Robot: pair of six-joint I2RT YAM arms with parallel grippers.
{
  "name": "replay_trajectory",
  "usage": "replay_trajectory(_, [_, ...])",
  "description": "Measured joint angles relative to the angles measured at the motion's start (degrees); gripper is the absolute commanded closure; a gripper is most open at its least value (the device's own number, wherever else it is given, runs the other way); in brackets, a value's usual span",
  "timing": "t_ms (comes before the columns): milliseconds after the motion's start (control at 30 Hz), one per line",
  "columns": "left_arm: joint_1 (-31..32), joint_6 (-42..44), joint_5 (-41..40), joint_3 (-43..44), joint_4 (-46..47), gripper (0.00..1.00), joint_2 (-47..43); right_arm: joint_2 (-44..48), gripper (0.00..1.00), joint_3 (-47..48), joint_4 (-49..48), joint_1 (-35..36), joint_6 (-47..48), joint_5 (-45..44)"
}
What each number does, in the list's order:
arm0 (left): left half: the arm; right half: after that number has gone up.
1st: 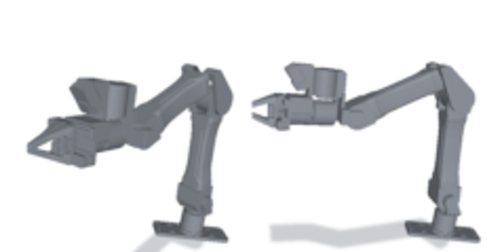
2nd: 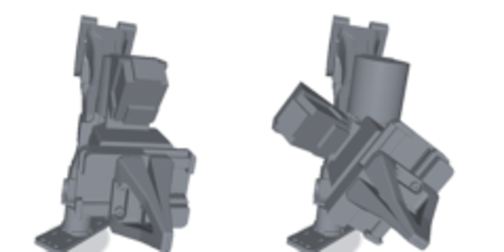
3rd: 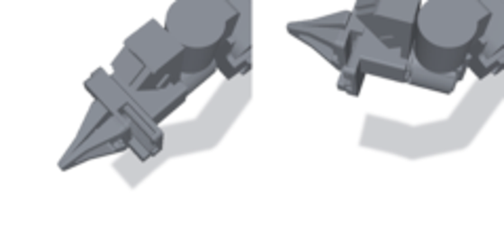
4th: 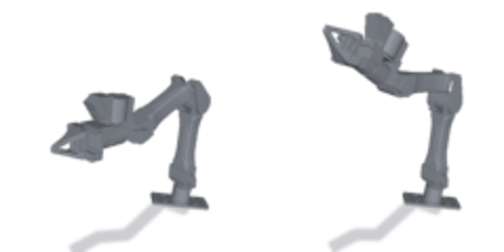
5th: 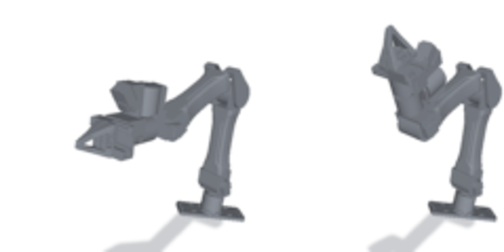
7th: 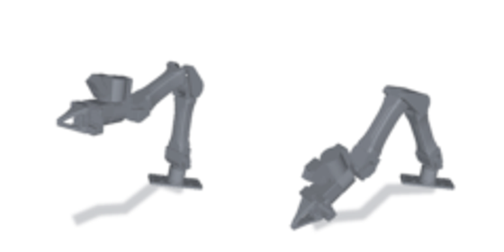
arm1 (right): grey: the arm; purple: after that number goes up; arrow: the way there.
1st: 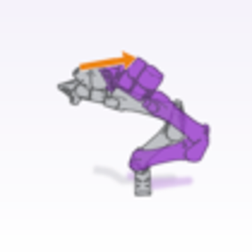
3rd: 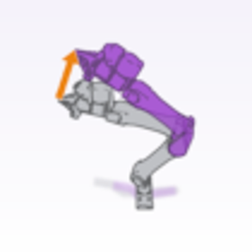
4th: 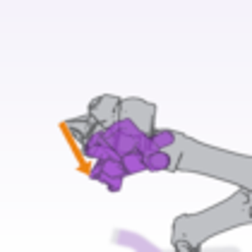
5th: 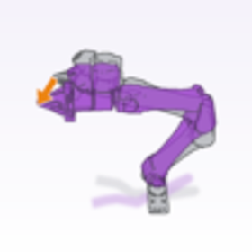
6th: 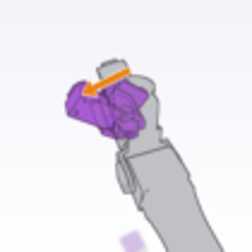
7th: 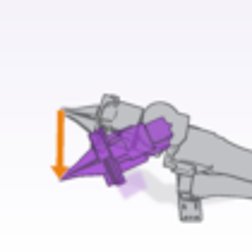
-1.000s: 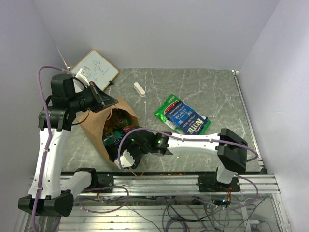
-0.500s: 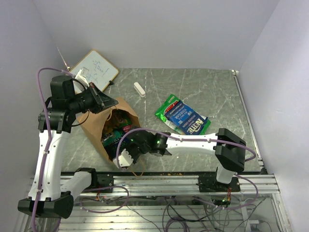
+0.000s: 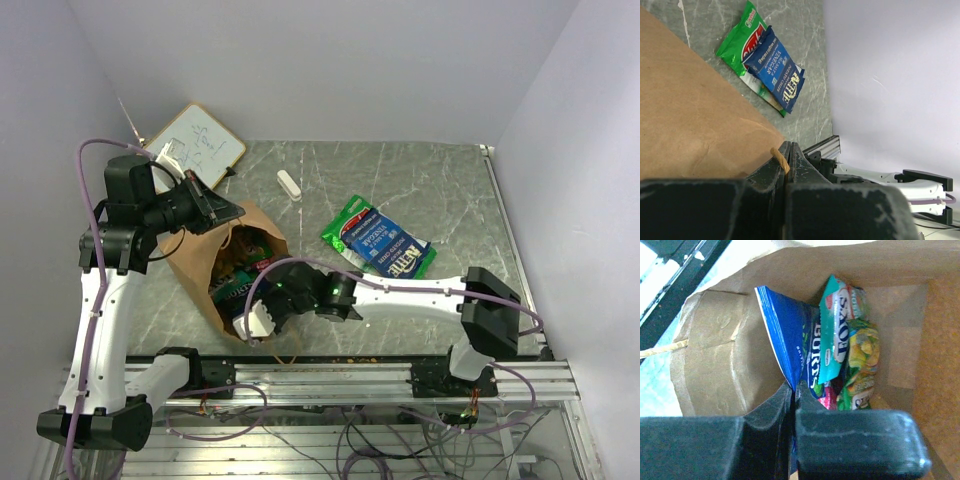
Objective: Take the snacks out of the paper bag
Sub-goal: Take out the snack from the paper bag.
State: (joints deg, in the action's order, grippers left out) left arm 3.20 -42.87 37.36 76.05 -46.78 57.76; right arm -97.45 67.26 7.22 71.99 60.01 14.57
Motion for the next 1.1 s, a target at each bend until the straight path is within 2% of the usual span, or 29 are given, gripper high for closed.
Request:
replay_trajectory(433, [0.00, 0.20, -0.04, 1.27, 0.00, 0.93, 1.01, 9.22, 1.00, 0.66, -2.40, -0.87, -8.17, -1.66])
replay_trajectory(700, [0.00, 0.22, -0.02, 1.27, 0.07, 0.93, 1.25, 19.82, 1.00, 0.74, -3.28, -5.95, -14.34, 4.31])
replay_trajectory(867, [0.00, 0.22, -0.02, 1.27, 0.11, 0.93, 1.25, 24.70, 1.00, 1.75, -0.94, -5.79, -15.06, 5.60])
replay_trajectory(1100, [0.00, 0.22, -0.02, 1.25, 0.17, 0.93, 1.25, 31.74, 1.00, 4.24, 7.34, -5.92, -14.14, 4.94])
